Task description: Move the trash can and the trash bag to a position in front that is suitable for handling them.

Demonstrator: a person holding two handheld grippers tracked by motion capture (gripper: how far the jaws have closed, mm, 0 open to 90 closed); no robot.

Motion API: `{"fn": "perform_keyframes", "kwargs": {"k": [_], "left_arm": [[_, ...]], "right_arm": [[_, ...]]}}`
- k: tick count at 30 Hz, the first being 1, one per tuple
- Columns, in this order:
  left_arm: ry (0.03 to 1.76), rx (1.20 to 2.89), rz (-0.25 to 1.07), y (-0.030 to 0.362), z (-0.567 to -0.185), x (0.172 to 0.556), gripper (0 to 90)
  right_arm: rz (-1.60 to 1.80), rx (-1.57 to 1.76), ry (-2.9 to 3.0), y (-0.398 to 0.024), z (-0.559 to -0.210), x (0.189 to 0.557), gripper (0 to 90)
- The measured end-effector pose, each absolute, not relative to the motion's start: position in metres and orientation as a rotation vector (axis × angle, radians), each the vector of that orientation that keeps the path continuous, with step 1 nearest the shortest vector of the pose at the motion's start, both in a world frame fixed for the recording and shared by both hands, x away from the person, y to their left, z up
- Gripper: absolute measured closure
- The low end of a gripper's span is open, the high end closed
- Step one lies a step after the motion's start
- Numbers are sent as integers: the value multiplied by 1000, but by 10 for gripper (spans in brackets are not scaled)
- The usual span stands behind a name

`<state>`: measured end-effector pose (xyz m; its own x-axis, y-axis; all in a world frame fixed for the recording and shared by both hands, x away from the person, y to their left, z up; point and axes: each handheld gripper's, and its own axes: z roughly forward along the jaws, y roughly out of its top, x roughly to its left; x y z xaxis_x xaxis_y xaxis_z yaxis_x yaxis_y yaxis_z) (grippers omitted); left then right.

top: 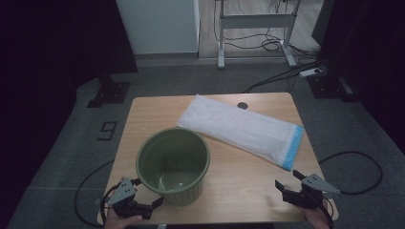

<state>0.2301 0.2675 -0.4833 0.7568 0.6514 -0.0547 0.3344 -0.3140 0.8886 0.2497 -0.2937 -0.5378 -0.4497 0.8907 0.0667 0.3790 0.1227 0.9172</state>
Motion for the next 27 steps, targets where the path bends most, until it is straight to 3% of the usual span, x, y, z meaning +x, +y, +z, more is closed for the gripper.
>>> {"fn": "perform_keyframes", "kwargs": {"k": [27], "left_arm": [[686, 1980, 313, 200, -478, 285, 21]], "right_arm": [[1314, 1153, 1947, -286, -538, 247, 146]]}}
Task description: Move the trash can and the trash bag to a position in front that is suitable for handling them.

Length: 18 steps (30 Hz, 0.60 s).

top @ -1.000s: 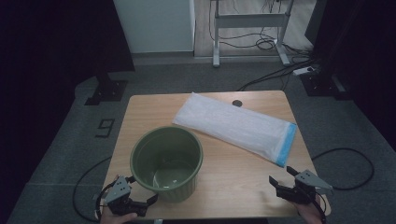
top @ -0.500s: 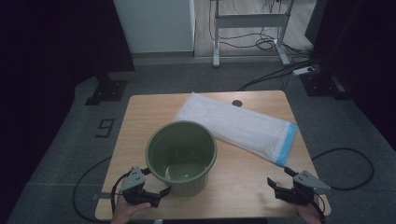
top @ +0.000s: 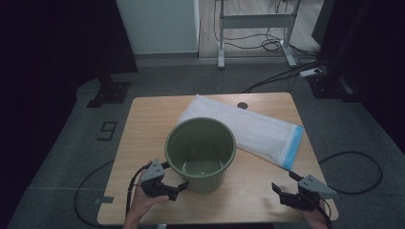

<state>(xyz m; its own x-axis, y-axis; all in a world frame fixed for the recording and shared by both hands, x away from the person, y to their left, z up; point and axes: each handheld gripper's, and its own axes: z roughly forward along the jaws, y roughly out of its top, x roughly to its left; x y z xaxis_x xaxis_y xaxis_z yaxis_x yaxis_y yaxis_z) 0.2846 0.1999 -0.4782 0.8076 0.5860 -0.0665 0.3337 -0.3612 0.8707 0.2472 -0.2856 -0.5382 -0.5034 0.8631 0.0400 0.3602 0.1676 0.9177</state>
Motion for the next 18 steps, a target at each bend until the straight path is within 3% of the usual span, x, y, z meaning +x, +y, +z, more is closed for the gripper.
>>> {"fn": "perform_keyframes", "kwargs": {"k": [9, 18], "left_arm": [[679, 1991, 288, 182, -479, 299, 21], [700, 2015, 336, 188, -479, 287, 39]], "right_arm": [[1305, 1150, 1955, -286, -540, 247, 146], [1298, 1159, 1948, -288, -540, 245, 146]]}}
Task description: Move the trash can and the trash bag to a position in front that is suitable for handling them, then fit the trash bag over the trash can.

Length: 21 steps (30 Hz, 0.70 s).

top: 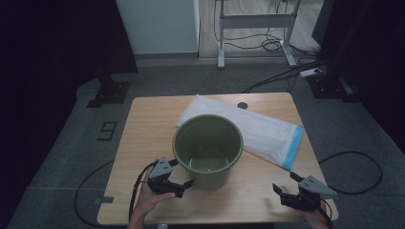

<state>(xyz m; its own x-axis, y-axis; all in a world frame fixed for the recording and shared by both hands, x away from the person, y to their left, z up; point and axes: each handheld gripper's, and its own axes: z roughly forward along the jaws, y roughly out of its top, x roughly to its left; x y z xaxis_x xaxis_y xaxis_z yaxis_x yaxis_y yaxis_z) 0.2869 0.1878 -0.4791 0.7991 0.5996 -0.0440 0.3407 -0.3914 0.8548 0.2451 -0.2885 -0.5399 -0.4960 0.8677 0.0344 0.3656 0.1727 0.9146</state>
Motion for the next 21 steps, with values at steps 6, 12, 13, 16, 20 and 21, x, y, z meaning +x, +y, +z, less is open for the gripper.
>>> {"fn": "perform_keyframes", "kwargs": {"k": [6, 12, 13, 16, 20, 21], "left_arm": [[749, 2020, 352, 208, -489, 274, 43], [808, 2008, 358, 228, -498, 265, 44], [816, 2008, 365, 231, -499, 263, 43], [822, 2009, 372, 234, -501, 261, 42], [841, 2015, 367, 239, -507, 260, 43], [849, 2026, 374, 240, -508, 260, 42]], "right_arm": [[1298, 1166, 1940, -289, -539, 244, 146], [1289, 1165, 1939, -287, -539, 246, 146], [1281, 1163, 1930, -286, -538, 246, 146], [1279, 1158, 1922, -285, -537, 247, 146], [1250, 1166, 1919, -281, -536, 251, 146], [1240, 1173, 1917, -280, -535, 253, 146]]}}
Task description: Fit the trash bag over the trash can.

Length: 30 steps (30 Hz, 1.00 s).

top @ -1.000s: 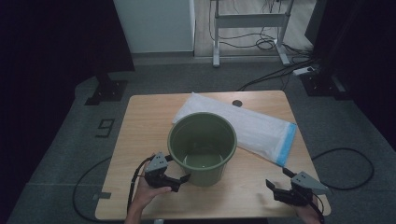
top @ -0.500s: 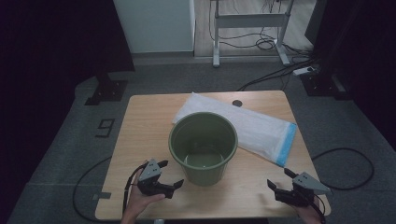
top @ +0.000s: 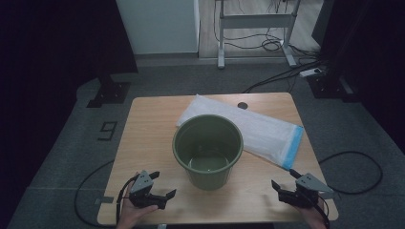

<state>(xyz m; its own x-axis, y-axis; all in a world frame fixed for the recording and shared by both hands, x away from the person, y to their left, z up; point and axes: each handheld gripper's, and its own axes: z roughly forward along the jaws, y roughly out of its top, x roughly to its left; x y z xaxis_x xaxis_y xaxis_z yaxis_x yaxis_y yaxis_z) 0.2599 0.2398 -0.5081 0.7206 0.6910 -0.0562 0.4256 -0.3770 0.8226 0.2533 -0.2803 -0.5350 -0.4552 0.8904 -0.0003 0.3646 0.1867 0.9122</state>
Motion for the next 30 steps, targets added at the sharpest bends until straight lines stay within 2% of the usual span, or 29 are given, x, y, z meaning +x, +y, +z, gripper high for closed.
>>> {"fn": "perform_keyframes", "kwargs": {"k": [7, 8, 20, 28, 30], "left_arm": [[879, 2024, 381, 248, -513, 259, 44], [886, 2025, 385, 250, -514, 259, 45], [936, 2028, 387, 262, -523, 258, 54], [939, 2026, 384, 263, -523, 257, 59], [940, 2028, 381, 263, -524, 257, 60]], "right_arm": [[1195, 1166, 1926, -262, -522, 280, 146], [1166, 1175, 1950, -256, -522, 293, 146], [987, 1240, 2056, -233, -533, 360, 166], [941, 1275, 2061, -231, -541, 375, 203], [929, 1296, 2068, -232, -545, 379, 240]]}}
